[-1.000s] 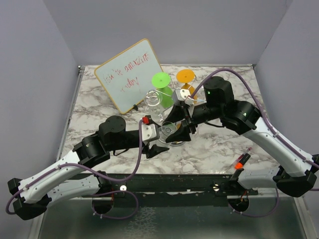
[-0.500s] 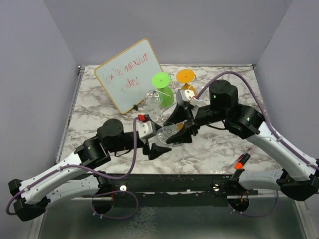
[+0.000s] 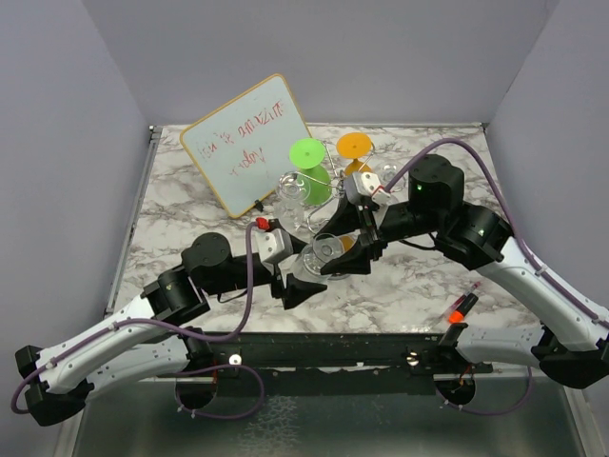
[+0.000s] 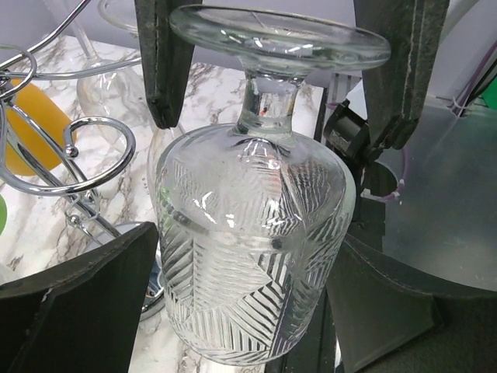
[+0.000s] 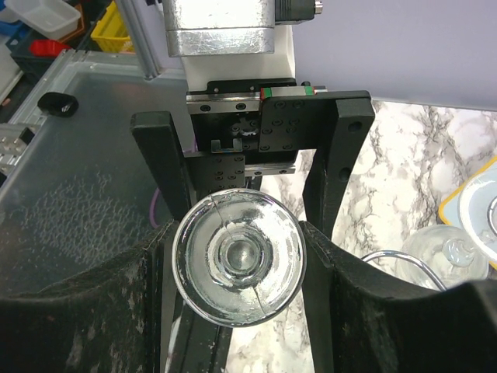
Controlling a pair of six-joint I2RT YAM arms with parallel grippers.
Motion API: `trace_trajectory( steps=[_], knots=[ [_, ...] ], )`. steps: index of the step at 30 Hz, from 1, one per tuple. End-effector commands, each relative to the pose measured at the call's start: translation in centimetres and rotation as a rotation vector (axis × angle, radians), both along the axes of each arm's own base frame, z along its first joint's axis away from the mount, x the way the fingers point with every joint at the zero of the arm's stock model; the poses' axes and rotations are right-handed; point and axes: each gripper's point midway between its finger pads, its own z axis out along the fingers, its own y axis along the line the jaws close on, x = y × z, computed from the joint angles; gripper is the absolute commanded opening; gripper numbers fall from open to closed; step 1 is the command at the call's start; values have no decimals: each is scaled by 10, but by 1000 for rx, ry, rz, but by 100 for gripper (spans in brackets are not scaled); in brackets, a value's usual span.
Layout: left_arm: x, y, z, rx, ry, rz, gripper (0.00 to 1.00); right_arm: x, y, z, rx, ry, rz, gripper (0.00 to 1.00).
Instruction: Place the wine glass upside down on the wine glass rack
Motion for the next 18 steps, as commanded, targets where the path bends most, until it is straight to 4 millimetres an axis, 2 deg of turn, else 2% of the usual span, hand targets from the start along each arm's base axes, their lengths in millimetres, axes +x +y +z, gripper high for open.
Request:
trace_trajectory(
  steps=[1,2,5,8,10,14,18],
  knots=[
    [0,0,5,-36,2,5,80,-5,-1,20,69,-45,9,19],
    [0,-1,6,-40,0,1,76,-5,-1,21,70,-45,12,19],
    [-1,-3,6,-44,-13,-13,55,-5,-1,22,72,-47,13,20],
    [-1,-3,4,-48,-32,-17,44,-4,-1,21,66,-40,6,30],
    [-1,-2,3,-58,-42,-15,41,-3,-1,17,56,-28,-1,47],
    [-2,0,1,-75,-50,-12,36,-2,-3,5,22,-25,-16,69],
    [-2,-1,-6,-65,-45,-17,34,3,-6,8,36,-49,-59,80]
  ],
)
